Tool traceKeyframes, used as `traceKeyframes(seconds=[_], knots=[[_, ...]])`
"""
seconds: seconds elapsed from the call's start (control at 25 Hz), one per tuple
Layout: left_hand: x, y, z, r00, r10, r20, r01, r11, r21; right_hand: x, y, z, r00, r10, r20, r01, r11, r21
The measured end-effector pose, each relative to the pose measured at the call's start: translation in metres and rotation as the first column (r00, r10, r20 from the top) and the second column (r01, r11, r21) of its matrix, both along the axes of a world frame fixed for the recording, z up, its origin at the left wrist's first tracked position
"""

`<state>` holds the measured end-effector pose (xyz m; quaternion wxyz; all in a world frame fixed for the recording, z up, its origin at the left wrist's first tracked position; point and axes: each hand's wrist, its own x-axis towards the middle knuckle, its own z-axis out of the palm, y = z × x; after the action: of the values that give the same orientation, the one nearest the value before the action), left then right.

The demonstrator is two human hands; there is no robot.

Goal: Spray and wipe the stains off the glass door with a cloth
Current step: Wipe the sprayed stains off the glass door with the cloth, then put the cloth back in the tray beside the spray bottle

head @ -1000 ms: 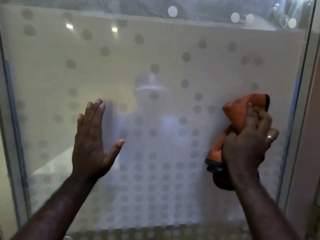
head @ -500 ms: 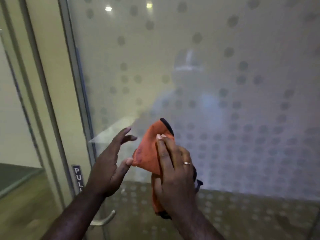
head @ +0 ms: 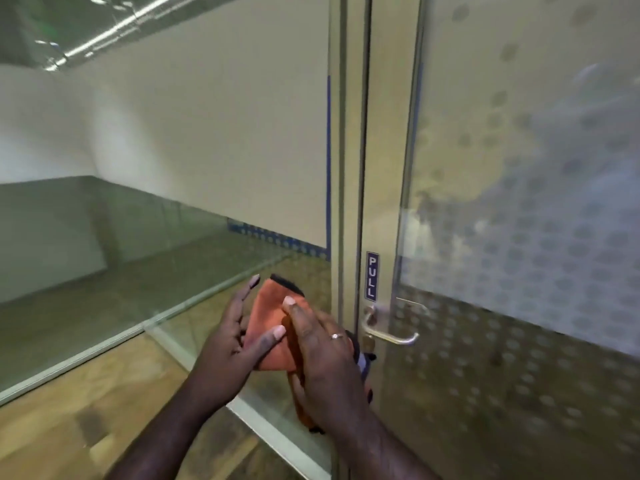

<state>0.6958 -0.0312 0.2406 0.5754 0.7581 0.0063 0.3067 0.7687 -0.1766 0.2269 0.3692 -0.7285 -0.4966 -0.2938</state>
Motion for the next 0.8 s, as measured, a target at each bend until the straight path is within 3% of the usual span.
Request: traceKeyframes(seconds=[0.16, 0.24, 0.32, 0.4, 0.48, 0.56, 0.68, 0.8], knots=[[-0.115, 0.050, -0.011, 0.971, 0.235, -0.031, -0.237, 0.966, -0.104, -0.076, 0.065, -0.007, 0.957, 0.274, -0.097, -0.279, 0.959, -0.045], [-0.173, 0.071, -0.012, 0.936, 0.346, -0.060, -0.351, 0.930, -0.110, -0.111, 0.095, -0.015, 0.883, 0.420, -0.212, -0.436, 0.899, -0.037], [-0.225, 0.086, -0.014, 0.889, 0.451, -0.080, -0.457, 0.884, -0.100, -0.140, 0.121, -0.028, 0.781, 0.499, -0.376, -0.510, 0.856, 0.077], [-0.274, 0.098, -0.018, 0.827, 0.555, -0.088, -0.561, 0.821, -0.105, -0.167, 0.148, -0.045, 0.580, 0.533, -0.616, -0.530, 0.821, 0.212], [-0.315, 0.106, -0.020, 0.762, 0.641, -0.086, -0.647, 0.750, -0.137, -0.190, 0.175, -0.060, 0.264, 0.476, -0.839, -0.538, 0.795, 0.281], [-0.351, 0.109, -0.023, 0.684, 0.725, -0.081, -0.727, 0.667, -0.165, -0.213, 0.200, -0.075, -0.070, 0.323, -0.944, -0.657, 0.697, 0.287], [-0.393, 0.105, -0.023, 0.566, 0.818, -0.100, -0.818, 0.543, -0.193, -0.252, 0.231, -0.094, -0.409, 0.008, -0.913, -0.803, 0.472, 0.364], [-0.426, 0.100, -0.025, 0.431, 0.893, -0.133, -0.897, 0.406, -0.176, -0.290, 0.252, -0.106, -0.582, -0.210, -0.786, -0.783, 0.407, 0.470]])
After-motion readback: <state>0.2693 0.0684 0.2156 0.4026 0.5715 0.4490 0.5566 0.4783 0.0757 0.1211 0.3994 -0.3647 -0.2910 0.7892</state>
